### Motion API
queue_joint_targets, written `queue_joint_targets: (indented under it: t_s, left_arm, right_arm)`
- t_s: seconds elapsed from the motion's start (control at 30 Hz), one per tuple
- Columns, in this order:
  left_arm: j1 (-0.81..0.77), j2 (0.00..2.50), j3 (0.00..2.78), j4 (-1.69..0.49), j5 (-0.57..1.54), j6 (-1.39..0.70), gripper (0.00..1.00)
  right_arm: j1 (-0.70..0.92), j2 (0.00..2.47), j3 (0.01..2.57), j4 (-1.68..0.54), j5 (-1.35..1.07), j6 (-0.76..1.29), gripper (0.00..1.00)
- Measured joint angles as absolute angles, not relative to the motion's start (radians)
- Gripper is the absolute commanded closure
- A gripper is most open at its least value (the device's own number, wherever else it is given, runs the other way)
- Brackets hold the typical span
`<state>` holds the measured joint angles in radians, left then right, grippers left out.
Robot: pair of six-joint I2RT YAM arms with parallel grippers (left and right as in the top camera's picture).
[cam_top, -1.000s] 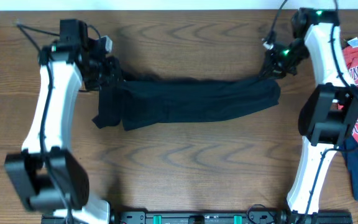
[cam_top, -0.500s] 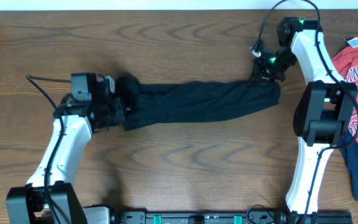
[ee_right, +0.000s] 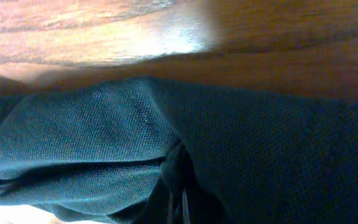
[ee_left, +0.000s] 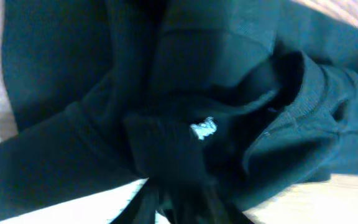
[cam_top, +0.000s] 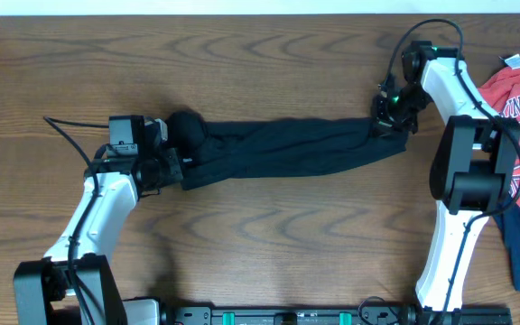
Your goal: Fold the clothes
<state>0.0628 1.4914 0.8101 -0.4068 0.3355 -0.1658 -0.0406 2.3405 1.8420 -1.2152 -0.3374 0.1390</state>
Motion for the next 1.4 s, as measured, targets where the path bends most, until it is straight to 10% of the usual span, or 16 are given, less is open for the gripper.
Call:
queue_joint_targets:
  t_s: [0.03, 0.13, 0.37, 0.57, 0.7, 0.8, 1.4]
  left_arm:
    - [0.063, 1.493, 0.81, -0.407, 0.336, -0.163, 0.57]
    - [0.062, 1.496, 0.81, -0.405, 0.333, -0.17, 0.48]
    - [0.062, 1.497, 0.81, -0.289, 0.372, -0.192, 0.49]
    - [0.062, 1.497, 0.81, -0.247, 0.439, -0.24, 0.44]
    - [0.062, 1.497, 0.81, -0.245, 0.45, -0.253, 0.44]
    - [0.062, 1.497, 0.81, -0.244, 0.456, -0.259, 0.43]
    - [0.062, 1.497, 0.81, -0.243, 0.465, -0.262, 0.43]
  right_arm:
    - [-0.043, 2.34, 1.84, -1.214, -0.338, 0.142, 0.98]
    - [-0.05, 2.34, 1.837, -1.208, -0.342, 0.154, 0.5]
    - [-0.057, 2.323, 1.837, -1.149, -0.336, 0.118, 0.62]
    - [-0.057, 2.258, 1.834, -1.052, -0.342, 0.094, 0.16]
    - [-0.058, 2.124, 1.833, -1.008, -0.339, 0.079, 0.38]
    - [-0.06, 2.025, 1.836, -1.024, -0.308, 0.097, 0.01]
    - [-0.237, 2.109, 1.717, -1.134, -0.378, -0.049, 0.01]
